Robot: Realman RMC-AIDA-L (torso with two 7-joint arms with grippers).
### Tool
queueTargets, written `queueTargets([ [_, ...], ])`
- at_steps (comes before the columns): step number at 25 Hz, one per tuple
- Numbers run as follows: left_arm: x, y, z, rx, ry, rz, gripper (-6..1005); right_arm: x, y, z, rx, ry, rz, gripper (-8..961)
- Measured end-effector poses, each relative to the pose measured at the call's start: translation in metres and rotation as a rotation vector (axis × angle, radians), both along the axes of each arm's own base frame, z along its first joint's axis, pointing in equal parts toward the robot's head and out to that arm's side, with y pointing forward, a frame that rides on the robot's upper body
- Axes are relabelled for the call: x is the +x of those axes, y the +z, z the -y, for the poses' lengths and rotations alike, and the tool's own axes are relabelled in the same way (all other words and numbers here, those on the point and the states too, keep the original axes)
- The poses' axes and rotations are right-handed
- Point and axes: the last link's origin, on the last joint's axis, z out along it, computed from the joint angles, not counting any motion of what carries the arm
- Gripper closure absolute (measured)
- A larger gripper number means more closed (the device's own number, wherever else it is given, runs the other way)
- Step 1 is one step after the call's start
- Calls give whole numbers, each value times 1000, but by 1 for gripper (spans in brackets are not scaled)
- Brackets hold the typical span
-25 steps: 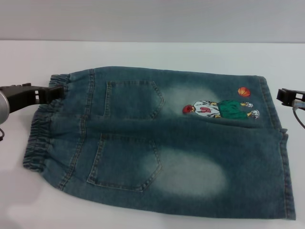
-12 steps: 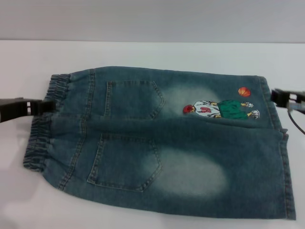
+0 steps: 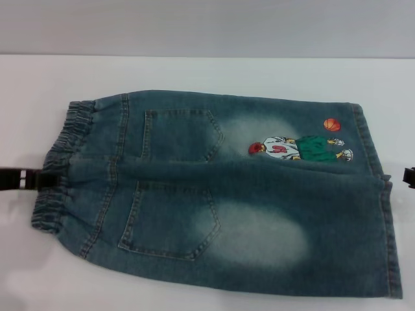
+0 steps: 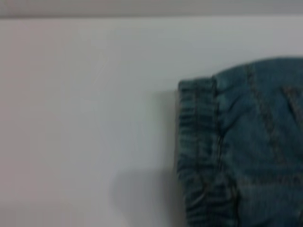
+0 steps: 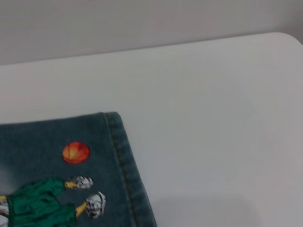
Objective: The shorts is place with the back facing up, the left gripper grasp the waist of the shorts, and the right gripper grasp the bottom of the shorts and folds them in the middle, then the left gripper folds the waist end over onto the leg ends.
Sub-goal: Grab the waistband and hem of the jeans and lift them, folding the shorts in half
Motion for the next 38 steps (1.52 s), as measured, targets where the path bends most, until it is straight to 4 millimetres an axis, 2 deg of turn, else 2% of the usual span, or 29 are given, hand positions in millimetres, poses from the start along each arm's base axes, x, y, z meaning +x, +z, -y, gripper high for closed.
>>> queueTargets([
  [5,3,2,7,-42,39,-29,198,-2,0,-3,-2,13,7,412],
  [15,6,-16,12,-119,75,-23,198,-4,1,-9,-20,41,39,412],
  [28,1,-24,12,-136,107,-41,205,-2,1,-8,-40,45,59,412],
  [38,6,-28,12,-151,108,-45,225,-3,1,-9,-45,54,64,412],
])
